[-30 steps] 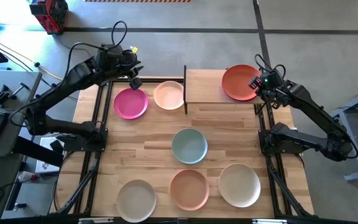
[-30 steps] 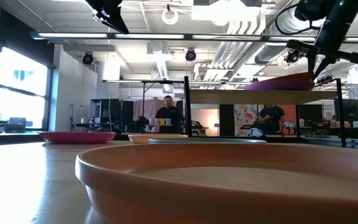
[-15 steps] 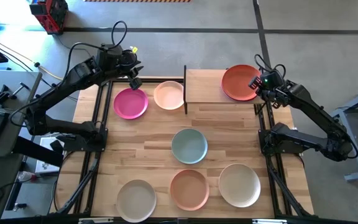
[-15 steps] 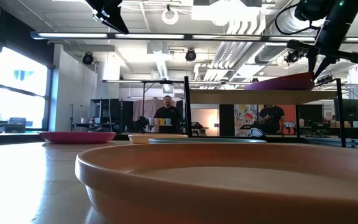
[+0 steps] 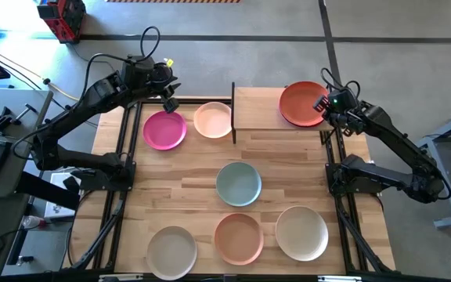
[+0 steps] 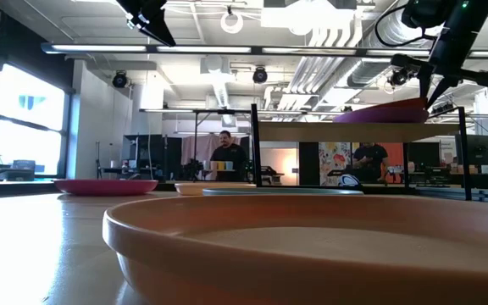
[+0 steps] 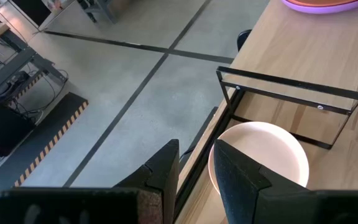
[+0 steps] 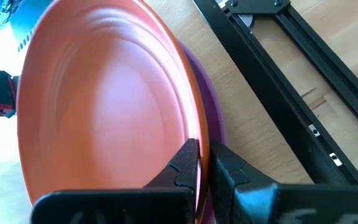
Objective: Place and stack plates onto a shelf
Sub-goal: Stack the orange plate on top of the violet plate on the shelf, then stack the white plate on top of the orange plate on the shelf
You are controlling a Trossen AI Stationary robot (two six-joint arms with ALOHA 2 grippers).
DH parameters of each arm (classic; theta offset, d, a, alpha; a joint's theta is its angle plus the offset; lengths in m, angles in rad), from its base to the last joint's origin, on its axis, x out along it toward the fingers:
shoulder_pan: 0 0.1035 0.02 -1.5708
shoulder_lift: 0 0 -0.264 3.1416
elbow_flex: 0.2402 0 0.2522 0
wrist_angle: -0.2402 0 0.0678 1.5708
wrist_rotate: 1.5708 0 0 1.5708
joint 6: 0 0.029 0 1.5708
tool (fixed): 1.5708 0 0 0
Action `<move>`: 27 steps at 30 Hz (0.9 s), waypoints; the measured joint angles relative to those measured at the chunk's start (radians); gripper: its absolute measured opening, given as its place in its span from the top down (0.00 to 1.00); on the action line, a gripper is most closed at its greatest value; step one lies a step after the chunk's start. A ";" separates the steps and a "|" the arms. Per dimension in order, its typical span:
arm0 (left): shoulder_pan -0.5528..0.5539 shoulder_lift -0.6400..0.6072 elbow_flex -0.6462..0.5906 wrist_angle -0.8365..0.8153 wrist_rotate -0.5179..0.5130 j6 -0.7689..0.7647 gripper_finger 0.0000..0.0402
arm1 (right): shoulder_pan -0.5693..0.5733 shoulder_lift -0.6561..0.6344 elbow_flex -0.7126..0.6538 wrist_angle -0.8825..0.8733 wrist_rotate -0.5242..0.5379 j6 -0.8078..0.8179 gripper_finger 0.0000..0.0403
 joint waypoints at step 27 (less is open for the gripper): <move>0.000 0.000 0.000 0.000 0.000 0.000 0.78 | 0.000 -0.168 0.000 -0.001 -0.063 -0.181 0.66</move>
